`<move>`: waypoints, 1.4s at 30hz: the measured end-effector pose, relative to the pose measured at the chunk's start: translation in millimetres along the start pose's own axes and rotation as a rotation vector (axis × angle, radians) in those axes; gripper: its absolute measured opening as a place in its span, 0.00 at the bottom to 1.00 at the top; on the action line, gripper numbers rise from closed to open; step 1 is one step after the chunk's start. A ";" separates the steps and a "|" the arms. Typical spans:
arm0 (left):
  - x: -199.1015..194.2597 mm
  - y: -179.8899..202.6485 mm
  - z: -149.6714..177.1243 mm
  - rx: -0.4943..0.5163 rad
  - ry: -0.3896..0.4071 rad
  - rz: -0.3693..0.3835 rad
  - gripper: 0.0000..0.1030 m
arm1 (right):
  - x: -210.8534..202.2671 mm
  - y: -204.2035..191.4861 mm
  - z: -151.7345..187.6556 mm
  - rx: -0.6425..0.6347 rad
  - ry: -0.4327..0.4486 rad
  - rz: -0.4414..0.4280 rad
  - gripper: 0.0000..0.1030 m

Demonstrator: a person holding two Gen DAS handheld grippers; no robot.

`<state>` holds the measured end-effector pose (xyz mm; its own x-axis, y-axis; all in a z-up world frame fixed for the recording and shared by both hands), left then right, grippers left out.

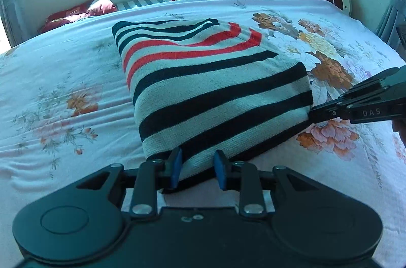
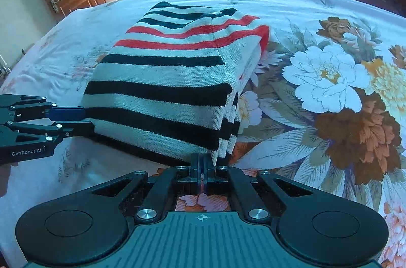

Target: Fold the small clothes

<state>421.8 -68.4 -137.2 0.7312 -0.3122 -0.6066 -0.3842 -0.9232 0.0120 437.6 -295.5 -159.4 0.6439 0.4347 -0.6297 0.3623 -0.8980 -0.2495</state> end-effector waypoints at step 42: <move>35.2 -54.8 -63.6 -0.276 0.085 -0.095 0.95 | 11.2 97.2 -59.5 0.375 0.127 -0.205 0.70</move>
<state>504.4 -43.1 -108.7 0.8056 -0.2280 -0.5468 -0.1520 -0.9716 0.1812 520.1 -373.9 -147.0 0.6706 0.5898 -0.4499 0.2366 -0.7449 -0.6238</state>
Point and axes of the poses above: each gripper's, at about its wrist camera, not at the fingertips, and x roughly the way its jaws point, y to its right, z to its underside, the point moved 1 cm from there along x, roughly the way its jaws point, and after that the axes turned 12 degrees about y, right-handed, at the moved point
